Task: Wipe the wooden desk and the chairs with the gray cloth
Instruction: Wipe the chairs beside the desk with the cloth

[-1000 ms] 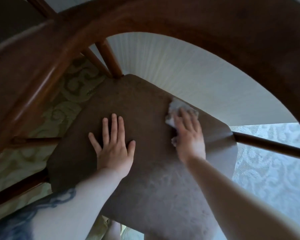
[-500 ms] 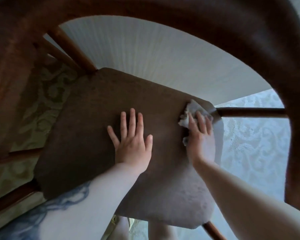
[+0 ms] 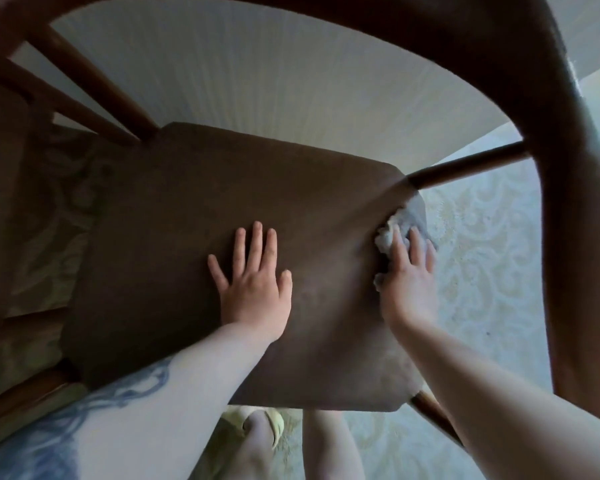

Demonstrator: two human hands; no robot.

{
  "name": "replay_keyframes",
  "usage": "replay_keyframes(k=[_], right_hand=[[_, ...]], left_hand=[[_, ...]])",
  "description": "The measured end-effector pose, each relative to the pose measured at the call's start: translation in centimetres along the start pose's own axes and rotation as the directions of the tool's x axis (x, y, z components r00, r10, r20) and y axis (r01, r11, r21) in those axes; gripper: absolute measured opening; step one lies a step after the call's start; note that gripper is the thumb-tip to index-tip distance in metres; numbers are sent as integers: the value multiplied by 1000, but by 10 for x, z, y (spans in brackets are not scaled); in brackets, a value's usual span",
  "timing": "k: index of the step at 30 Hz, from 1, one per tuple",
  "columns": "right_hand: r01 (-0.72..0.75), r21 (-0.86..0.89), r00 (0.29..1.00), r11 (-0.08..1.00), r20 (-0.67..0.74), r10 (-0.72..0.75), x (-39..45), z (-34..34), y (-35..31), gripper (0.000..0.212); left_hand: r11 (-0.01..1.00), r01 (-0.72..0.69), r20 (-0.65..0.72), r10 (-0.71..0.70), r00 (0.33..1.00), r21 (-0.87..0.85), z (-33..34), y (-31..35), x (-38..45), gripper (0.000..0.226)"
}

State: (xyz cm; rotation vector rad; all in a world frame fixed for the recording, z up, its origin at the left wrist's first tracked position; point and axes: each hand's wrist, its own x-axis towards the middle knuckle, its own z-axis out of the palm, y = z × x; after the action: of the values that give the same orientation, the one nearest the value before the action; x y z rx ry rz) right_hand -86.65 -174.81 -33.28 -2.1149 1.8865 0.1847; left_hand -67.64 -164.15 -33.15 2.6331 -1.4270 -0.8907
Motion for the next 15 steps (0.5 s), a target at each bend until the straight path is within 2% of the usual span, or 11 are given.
replay_keyframes(k=[2,3,5,6,8,10,11,12,13,14,15], right_hand=[[-120,32,993,992,-1,120,-12,7,-19,86],[-112,60,994,992,-8,113,-20,14,-39,86],[131,135,991,982,-6,-131,-46,31,-87,82],[308,175,950,935,-3,-312,-65,43,-110,76],[567,222,812,793,13,-584,-108,62,-144,63],[705,185,691,684,38,-722,-120,69,-140,72],[721,131,681,681,53,-731,-119,69,-122,81],[666,87,741,740,32,-671,-118,67,-96,86],[520,81,854,851,-30,-519,-116,65,-65,88],[283,116,957,952,-102,-272,-113,57,-31,87],[9,179,992,984,-123,13,-113,48,-2,84]], left_hand=[[1000,23,-14,-23,1000,-7,-3,-15,-5,62],[999,37,-28,-37,999,-9,-4,-23,-7,62],[998,61,-60,-63,996,-29,-8,-40,-14,61],[997,65,-81,-68,994,-39,-10,-48,-19,60],[997,64,-133,-70,989,-50,-14,-67,-28,63],[996,72,-146,-80,986,-57,-13,-86,-39,66],[997,71,-136,-76,988,-41,-11,-94,-46,66],[997,65,-132,-68,989,-29,-7,-99,-54,65],[998,49,-133,-52,990,-29,-3,-101,-60,66],[999,30,-130,-34,991,-33,-1,-99,-66,67],[999,12,-122,-16,992,-35,2,-96,-71,69]])
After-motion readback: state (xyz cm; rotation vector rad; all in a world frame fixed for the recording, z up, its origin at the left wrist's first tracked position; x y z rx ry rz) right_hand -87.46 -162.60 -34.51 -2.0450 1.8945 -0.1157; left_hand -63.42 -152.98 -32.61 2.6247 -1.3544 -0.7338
